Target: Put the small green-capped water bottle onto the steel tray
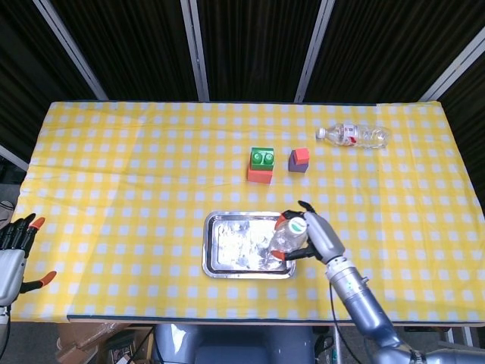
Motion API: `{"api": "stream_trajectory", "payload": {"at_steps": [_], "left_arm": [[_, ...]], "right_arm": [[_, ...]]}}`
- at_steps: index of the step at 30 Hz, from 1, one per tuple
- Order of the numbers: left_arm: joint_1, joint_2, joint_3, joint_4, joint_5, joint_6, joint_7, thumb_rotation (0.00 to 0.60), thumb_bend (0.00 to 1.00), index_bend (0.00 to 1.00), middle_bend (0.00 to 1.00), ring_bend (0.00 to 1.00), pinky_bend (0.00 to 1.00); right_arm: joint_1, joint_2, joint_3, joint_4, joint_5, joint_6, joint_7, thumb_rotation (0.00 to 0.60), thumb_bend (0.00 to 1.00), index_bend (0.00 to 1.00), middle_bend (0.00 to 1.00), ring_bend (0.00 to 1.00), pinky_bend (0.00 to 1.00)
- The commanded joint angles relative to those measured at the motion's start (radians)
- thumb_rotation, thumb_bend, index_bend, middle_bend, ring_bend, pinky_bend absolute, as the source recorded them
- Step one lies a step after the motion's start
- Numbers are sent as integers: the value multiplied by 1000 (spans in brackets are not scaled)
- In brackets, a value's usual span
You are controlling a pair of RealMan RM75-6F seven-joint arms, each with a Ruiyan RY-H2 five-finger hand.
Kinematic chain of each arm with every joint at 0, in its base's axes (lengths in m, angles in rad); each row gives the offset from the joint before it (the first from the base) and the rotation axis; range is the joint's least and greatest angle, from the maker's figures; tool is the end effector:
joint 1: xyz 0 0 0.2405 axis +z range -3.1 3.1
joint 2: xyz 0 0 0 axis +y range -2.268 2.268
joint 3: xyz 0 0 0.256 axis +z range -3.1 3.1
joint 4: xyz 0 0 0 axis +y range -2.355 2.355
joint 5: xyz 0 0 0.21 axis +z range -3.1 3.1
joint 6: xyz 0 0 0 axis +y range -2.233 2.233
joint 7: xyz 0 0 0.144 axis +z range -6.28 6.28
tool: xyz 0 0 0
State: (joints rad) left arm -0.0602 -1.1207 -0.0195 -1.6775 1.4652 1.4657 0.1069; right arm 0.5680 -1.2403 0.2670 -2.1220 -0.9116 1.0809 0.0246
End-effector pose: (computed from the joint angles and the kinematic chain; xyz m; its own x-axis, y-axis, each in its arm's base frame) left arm -0.3099 0.1657 0.1475 0.4283 0.0699 0.9009 0.9012 0.0395 -0.4316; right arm -0.1155 -0.2754 0.0699 -0.2944 -0.4113 0.8626 -0.9425 -0.0245 -0.3333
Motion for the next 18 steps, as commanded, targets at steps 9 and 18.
{"api": "stream_trajectory", "payload": {"at_steps": [9, 18], "left_arm": [[-1, -6, 1, -8, -2, 0, 17, 600, 141, 36, 0, 0, 0], [2, 3, 2, -9, 3, 4, -4, 600, 142, 36, 0, 0, 0]], "right_arm": [[-122, 200, -9, 145, -175, -139, 328, 600, 827, 885, 687, 378, 0], [-74, 109, -36, 73, -215, -155, 244, 600, 827, 885, 687, 379, 0]]}}
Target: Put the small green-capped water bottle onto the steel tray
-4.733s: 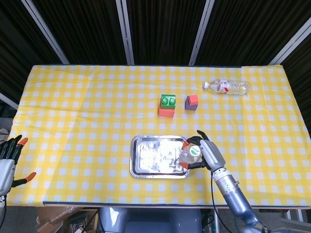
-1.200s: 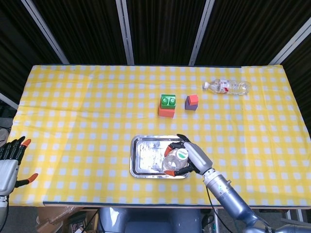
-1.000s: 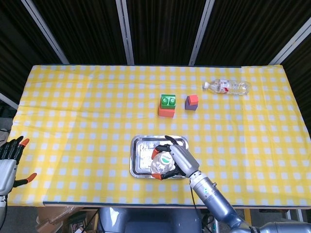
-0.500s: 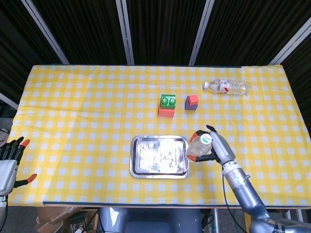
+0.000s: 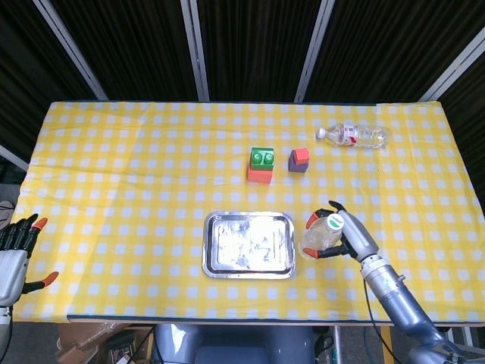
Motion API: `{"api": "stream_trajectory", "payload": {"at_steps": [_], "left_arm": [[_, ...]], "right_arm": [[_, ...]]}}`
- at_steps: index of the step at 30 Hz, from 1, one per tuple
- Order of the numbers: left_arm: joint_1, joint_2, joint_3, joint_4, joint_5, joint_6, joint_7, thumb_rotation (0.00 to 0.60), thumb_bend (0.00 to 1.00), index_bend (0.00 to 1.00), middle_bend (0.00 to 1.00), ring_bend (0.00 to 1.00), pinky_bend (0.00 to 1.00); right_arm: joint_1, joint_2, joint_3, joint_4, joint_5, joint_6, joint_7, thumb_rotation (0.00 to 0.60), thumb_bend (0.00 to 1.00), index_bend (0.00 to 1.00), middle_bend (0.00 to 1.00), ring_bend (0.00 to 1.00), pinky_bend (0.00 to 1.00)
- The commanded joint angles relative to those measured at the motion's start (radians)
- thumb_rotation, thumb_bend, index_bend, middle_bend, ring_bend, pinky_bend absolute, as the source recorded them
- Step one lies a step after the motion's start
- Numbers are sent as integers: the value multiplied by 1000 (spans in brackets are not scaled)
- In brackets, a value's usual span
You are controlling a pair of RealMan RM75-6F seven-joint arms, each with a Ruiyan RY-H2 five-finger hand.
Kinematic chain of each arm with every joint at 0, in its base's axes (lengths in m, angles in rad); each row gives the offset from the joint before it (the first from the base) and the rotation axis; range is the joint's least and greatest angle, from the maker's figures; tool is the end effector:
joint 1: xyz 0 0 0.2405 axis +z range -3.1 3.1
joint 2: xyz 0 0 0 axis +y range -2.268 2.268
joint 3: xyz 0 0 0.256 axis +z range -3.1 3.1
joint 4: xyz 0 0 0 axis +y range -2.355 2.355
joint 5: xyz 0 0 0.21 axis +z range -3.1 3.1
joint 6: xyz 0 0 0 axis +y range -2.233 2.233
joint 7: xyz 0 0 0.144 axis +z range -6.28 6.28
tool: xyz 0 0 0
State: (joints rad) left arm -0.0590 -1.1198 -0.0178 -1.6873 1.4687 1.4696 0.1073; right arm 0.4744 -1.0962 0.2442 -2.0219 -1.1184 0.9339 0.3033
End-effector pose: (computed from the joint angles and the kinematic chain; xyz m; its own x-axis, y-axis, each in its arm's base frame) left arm -0.3076 0.1649 0.1471 0.4213 0.0684 0.9044 0.9048 0.0371 -0.4243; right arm -0.1621 -0.2751 0.0931 -0.2948 -0.4393 0.8486 -0.9436 -0.0065 -0.3311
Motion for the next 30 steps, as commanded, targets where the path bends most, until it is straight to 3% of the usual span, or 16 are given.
{"api": "stream_trajectory", "payload": {"at_steps": [1, 14, 19, 30], "left_arm": [[0, 3, 1, 1, 0, -1, -8, 600, 142, 36, 0, 0, 0], [-5, 8, 5, 8, 12, -10, -39, 600, 142, 36, 0, 0, 0], [2, 21, 0, 11, 9, 2, -72, 600, 142, 36, 0, 0, 0], [3, 24, 1, 12, 8, 1, -74, 600, 142, 36, 0, 0, 0]], "right_arm": [[30, -59, -18, -40, -6, -6, -56, 600, 827, 885, 687, 379, 0], [164, -370, -20, -13, 168, 63, -325, 600, 827, 886, 687, 379, 0], [172, -454, -15, 62, 176, 93, -320, 600, 827, 886, 687, 378, 0], [150, -508, 1, 181, 126, 129, -261, 600, 827, 886, 688, 378, 0]]}}
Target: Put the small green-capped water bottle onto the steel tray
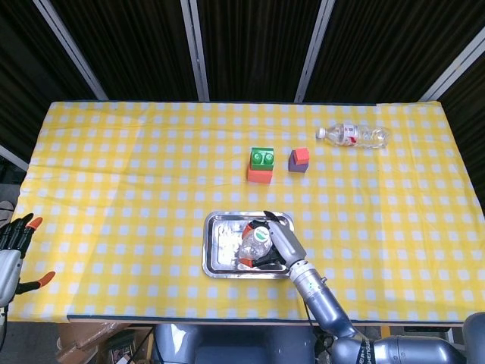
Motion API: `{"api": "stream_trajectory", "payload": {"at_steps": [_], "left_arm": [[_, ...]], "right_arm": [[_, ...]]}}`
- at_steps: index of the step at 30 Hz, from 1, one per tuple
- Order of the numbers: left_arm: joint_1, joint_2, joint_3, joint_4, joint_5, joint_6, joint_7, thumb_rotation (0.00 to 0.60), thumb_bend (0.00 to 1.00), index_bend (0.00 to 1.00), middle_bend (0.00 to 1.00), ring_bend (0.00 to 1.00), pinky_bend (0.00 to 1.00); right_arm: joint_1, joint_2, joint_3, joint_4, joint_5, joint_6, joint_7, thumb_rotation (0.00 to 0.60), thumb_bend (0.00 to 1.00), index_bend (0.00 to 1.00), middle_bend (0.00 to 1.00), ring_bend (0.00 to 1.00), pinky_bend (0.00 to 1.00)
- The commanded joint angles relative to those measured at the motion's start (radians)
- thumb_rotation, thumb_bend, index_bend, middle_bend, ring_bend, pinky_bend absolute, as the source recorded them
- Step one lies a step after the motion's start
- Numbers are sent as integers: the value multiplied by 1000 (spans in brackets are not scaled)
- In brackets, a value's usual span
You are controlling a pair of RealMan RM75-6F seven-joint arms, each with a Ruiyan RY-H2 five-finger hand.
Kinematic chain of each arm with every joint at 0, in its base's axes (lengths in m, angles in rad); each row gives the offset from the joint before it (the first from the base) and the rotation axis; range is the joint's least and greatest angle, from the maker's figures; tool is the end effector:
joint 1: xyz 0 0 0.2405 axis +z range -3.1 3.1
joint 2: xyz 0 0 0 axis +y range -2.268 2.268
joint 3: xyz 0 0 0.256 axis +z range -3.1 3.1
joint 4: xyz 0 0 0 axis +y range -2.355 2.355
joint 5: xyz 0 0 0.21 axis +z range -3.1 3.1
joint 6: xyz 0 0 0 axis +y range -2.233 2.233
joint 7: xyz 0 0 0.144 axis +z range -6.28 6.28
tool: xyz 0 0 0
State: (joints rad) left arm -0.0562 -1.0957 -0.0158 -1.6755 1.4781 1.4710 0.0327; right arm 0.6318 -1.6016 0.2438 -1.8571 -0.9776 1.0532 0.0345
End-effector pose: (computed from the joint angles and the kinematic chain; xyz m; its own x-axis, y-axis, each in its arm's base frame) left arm -0.3115 0.1640 0.1553 0.3867 0.0649 0.9199 0.9203 0.0365 -0.3894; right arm -0.0894 -0.2769 -0.0228 -0.3368 -0.4929 0.8023 -0.9085 -0.0538 -0.4144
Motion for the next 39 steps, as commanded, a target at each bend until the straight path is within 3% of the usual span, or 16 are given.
{"api": "stream_trajectory", "payload": {"at_steps": [1, 7, 16, 29, 35, 39], "left_arm": [[0, 0, -1, 1, -2, -1, 2, 600, 142, 36, 0, 0, 0], [-3, -6, 1, 2, -4, -8, 14, 600, 142, 36, 0, 0, 0], [-2, -10, 1, -2, -4, -5, 29, 600, 142, 35, 0, 0, 0], [-5, -11, 0, 2, -8, -12, 29, 600, 142, 36, 0, 0, 0], [-6, -15, 1, 1, -9, -15, 39, 600, 141, 36, 0, 0, 0], [-6, -16, 1, 0, -10, -15, 41, 600, 142, 36, 0, 0, 0]], "right_arm": [[-12, -1, 1, 21, -19, 12, 12, 600, 827, 886, 688, 378, 0], [-43, 7, -13, 42, -50, 32, 46, 600, 827, 885, 688, 378, 0], [-77, -59, -33, 131, -100, 49, 120, 600, 828, 885, 687, 378, 0], [-98, -88, -49, 204, -137, 41, 134, 600, 813, 854, 679, 369, 0], [-91, -58, -66, 192, -157, -6, 122, 600, 423, 650, 569, 286, 0], [-82, -34, -74, 176, -155, -50, 119, 600, 245, 344, 391, 193, 0]]}}
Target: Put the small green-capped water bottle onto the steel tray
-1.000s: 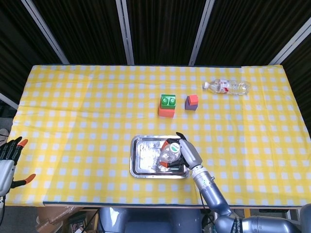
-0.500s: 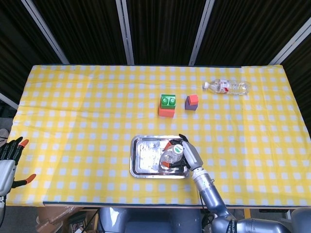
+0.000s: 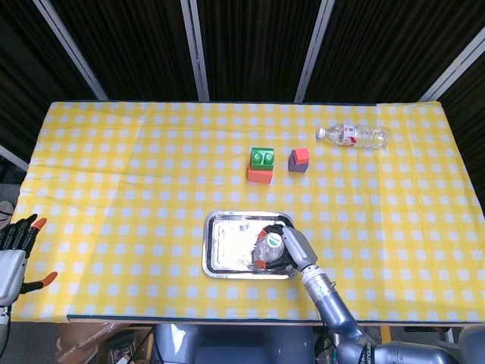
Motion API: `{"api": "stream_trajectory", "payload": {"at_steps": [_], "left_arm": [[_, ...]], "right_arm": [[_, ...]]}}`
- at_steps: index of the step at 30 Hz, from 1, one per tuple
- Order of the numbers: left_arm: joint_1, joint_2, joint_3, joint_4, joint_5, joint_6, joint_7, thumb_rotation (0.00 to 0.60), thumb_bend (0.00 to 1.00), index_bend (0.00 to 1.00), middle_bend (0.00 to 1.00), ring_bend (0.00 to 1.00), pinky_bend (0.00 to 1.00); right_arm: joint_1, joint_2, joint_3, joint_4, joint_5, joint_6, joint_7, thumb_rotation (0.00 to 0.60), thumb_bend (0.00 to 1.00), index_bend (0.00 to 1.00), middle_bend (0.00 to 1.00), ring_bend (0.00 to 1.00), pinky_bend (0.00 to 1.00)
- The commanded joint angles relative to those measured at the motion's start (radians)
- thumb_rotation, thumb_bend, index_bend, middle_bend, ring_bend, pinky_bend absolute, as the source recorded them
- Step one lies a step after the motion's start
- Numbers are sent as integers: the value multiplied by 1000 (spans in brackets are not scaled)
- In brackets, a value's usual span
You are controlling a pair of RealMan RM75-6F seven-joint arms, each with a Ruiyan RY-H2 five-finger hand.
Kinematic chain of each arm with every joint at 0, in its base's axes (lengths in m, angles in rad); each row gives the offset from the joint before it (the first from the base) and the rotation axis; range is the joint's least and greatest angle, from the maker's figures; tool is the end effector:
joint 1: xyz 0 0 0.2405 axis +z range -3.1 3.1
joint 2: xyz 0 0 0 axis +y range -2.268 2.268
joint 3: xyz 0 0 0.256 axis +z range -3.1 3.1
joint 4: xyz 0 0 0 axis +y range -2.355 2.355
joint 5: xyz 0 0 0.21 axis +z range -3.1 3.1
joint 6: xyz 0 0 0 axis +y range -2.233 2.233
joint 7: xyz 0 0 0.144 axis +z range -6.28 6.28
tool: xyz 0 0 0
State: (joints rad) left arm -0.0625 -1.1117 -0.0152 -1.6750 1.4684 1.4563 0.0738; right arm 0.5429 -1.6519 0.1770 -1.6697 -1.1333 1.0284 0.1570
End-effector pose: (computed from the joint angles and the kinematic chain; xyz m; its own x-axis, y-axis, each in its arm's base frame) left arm -0.3112 0.1655 0.1486 0.4087 0.0804 0.9091 0.9103 0.0363 -0.4124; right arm -0.1376 -0.2707 -0.0452 -0.3071 -0.4742 0.8251 -0.9287 -0.0401 -0.3687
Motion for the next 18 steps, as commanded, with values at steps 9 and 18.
{"api": "stream_trajectory", "payload": {"at_steps": [9, 18], "left_arm": [[0, 0, 1, 0, 2, 1, -1, 600, 142, 36, 0, 0, 0], [-1, -1, 3, 0, 2, -2, 6, 600, 141, 36, 0, 0, 0]], "right_arm": [[10, 37, -3, -34, 28, -78, 21, 600, 179, 109, 155, 64, 0], [7, 111, 5, -65, 45, -133, 61, 600, 172, 65, 106, 14, 0]]}}
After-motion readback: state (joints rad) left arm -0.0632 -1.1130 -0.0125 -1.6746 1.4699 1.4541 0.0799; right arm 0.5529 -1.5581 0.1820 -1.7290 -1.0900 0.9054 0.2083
